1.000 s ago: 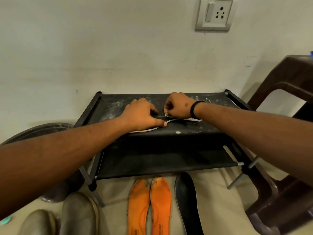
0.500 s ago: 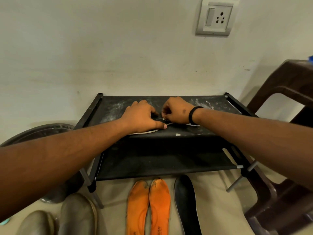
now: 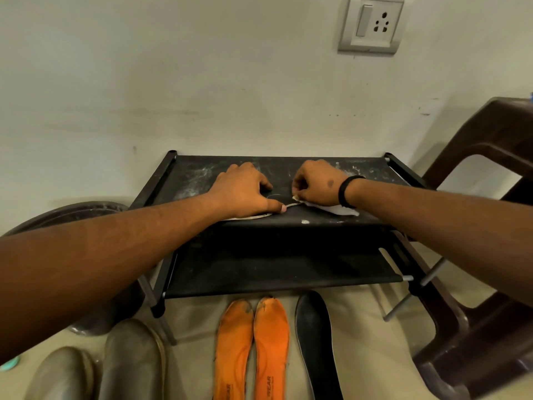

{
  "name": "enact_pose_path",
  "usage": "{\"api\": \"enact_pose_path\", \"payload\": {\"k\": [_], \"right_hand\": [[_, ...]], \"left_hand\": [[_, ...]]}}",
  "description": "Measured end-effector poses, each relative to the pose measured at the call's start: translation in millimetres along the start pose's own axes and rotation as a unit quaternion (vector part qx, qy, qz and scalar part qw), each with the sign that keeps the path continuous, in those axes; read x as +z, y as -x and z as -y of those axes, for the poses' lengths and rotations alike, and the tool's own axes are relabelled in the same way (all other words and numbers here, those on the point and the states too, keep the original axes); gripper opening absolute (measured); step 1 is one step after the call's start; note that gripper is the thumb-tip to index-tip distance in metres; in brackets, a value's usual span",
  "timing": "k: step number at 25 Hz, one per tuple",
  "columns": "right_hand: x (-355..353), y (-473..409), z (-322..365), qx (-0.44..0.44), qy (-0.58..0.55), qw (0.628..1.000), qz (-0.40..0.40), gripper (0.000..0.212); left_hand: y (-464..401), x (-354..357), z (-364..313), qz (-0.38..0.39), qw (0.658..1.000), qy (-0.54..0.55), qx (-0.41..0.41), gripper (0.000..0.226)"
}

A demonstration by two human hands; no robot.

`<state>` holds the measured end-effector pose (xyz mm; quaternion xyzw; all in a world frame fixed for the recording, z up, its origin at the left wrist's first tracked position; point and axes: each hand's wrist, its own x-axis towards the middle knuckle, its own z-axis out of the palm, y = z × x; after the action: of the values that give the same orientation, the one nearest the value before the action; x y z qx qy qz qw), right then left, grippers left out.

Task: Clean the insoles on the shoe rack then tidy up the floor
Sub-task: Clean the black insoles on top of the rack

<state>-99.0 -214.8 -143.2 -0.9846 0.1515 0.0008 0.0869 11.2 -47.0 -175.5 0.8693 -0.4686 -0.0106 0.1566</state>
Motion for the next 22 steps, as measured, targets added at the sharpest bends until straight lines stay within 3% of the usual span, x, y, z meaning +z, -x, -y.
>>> {"api": "enact_pose_path", "payload": {"k": [4, 9, 14, 19, 22], "right_hand": [[0.3, -4.8, -13.9, 0.099, 0.161, 0.980, -0.066, 0.003], [6.1, 5.7, 9.8, -0.019, -0.038, 0.999, 0.016, 0.010], [-2.8, -12.9, -16.5, 0.115, 0.084, 0.988, -0.068, 0.006], [4.9, -3.8, 19.8, -0.028, -0.049, 0.998, 0.024, 0.009], [-2.2, -14.4, 0.5, 0.048, 0.084, 0.995, -0.039, 0.011]], "left_hand": [[1.3, -1.8, -2.3, 0.006, 1.000, 0.004, -0.004, 0.100], [-0.9, 1.7, 3.5, -0.001, 1.000, -0.003, 0.007, 0.097], [-0.1, -1.5, -0.9, 0.003, 1.000, -0.009, -0.002, 0.099], [0.7, 0.7, 3.5, -0.011, 1.000, -0.001, 0.011, 0.092], [2.9, -3.1, -3.0, -0.002, 1.000, -0.015, 0.012, 0.080]]}}
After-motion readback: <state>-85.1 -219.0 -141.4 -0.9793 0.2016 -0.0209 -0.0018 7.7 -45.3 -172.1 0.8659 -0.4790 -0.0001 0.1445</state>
